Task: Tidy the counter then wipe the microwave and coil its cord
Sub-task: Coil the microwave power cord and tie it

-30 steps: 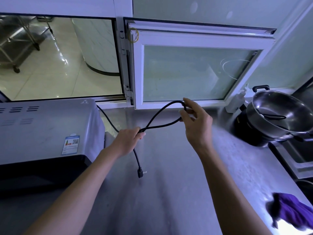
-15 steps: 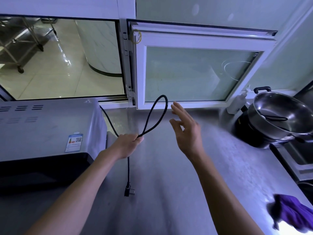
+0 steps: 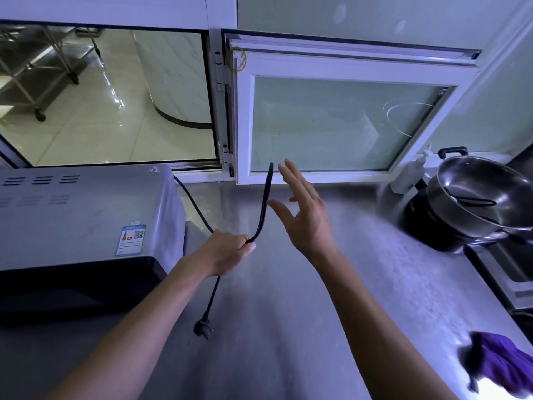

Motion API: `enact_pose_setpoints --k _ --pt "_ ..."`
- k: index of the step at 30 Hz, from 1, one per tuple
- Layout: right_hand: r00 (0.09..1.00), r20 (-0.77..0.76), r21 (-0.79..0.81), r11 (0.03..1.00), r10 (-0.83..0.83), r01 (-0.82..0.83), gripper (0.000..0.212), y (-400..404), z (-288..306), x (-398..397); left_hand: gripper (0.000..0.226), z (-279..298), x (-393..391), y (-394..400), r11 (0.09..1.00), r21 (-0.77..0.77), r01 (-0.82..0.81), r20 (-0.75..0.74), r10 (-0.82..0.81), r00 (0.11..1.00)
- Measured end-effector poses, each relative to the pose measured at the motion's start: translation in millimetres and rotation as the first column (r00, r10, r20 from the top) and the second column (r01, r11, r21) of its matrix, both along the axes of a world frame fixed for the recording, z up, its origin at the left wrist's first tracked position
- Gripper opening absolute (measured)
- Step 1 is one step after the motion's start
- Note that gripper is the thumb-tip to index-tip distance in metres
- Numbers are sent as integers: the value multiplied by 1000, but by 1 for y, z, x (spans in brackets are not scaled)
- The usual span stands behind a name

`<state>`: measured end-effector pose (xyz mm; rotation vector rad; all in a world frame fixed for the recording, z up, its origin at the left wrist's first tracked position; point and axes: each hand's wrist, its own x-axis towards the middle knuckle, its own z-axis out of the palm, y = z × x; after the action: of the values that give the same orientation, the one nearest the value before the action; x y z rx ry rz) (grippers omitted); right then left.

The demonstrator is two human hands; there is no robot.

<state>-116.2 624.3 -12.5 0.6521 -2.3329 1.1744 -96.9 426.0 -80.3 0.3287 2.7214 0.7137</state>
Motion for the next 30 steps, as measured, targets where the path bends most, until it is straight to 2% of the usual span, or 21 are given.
enact_pose_setpoints --k 4,9,19,25,30 --pt "997 74 26 999 35 -37 71 -13 4 -5 47 -1 4 0 1000 22 17 19 -18 1000" --pt "961 254 -72 993 105 -90 73 -29 4 -3 47 0 5 -2 999 41 29 -16 -28 999" --pt "915 361 -110 983 179 -149 77 -39 10 5 47 3 6 -6 998 48 44 -22 -43 999" --pt "918 372 -150 985 136 -85 73 -40 4 4 47 -2 8 -8 997 46 55 -28 -54 998" --pt "907 419 -253 965 42 72 63 -40 -2 4 46 -8 13 -9 996 29 81 -172 -75 982"
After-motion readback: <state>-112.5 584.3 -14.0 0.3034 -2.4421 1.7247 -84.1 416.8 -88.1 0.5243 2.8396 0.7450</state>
